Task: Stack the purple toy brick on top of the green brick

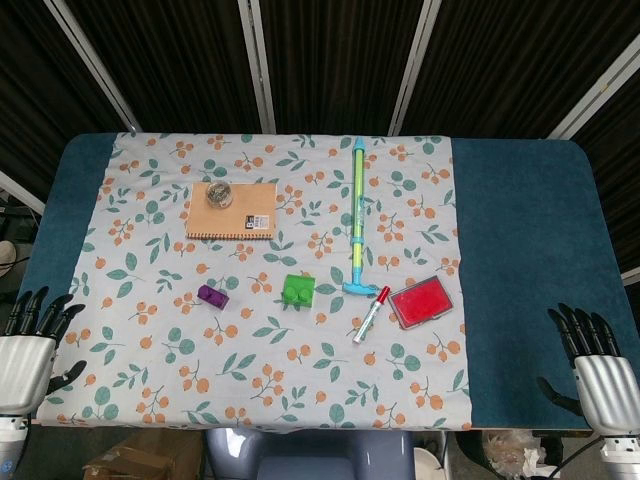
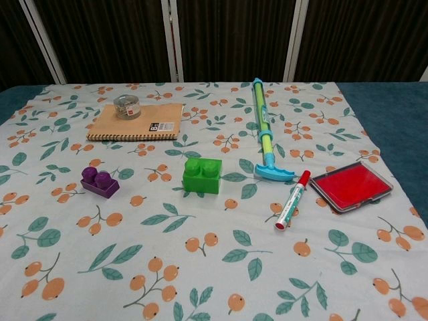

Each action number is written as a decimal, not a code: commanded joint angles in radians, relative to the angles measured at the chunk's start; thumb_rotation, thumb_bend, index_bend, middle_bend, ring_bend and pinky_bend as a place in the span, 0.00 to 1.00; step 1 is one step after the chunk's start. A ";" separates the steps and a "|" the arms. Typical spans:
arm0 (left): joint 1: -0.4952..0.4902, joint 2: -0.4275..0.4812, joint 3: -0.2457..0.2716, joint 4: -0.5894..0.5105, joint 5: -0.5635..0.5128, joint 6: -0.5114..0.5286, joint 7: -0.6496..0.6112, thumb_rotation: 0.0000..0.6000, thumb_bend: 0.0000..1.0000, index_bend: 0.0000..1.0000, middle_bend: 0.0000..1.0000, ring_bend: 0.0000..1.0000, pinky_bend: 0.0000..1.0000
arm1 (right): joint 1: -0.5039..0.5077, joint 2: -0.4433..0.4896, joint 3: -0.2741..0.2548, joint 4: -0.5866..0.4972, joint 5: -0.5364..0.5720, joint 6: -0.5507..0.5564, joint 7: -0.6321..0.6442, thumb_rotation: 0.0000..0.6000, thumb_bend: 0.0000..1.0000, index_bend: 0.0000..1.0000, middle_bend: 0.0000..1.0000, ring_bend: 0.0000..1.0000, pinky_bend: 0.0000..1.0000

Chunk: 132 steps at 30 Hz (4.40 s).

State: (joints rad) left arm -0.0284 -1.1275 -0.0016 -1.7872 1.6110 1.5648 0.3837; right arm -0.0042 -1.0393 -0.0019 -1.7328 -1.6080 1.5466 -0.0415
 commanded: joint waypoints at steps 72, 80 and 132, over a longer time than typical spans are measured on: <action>-0.587 -0.170 -0.179 -0.038 -0.688 -0.526 0.573 1.00 0.17 0.25 0.22 0.00 0.00 | -0.012 0.011 0.003 0.006 0.013 0.007 0.028 1.00 0.22 0.00 0.06 0.00 0.00; -0.619 -0.276 -0.136 0.021 -0.694 -0.489 0.545 1.00 0.18 0.27 0.25 0.00 0.00 | -0.012 0.014 0.004 0.007 0.017 0.005 0.036 1.00 0.22 0.00 0.06 0.00 0.00; -0.654 -0.493 -0.051 0.291 -0.678 -0.465 0.477 1.00 0.26 0.34 0.29 0.00 0.00 | -0.004 0.011 0.006 0.017 0.034 -0.018 0.042 1.00 0.22 0.00 0.06 0.00 0.00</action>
State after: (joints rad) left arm -0.6819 -1.6196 -0.0530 -1.4973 0.9338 1.1015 0.8612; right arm -0.0080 -1.0285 0.0044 -1.7156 -1.5729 1.5275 0.0008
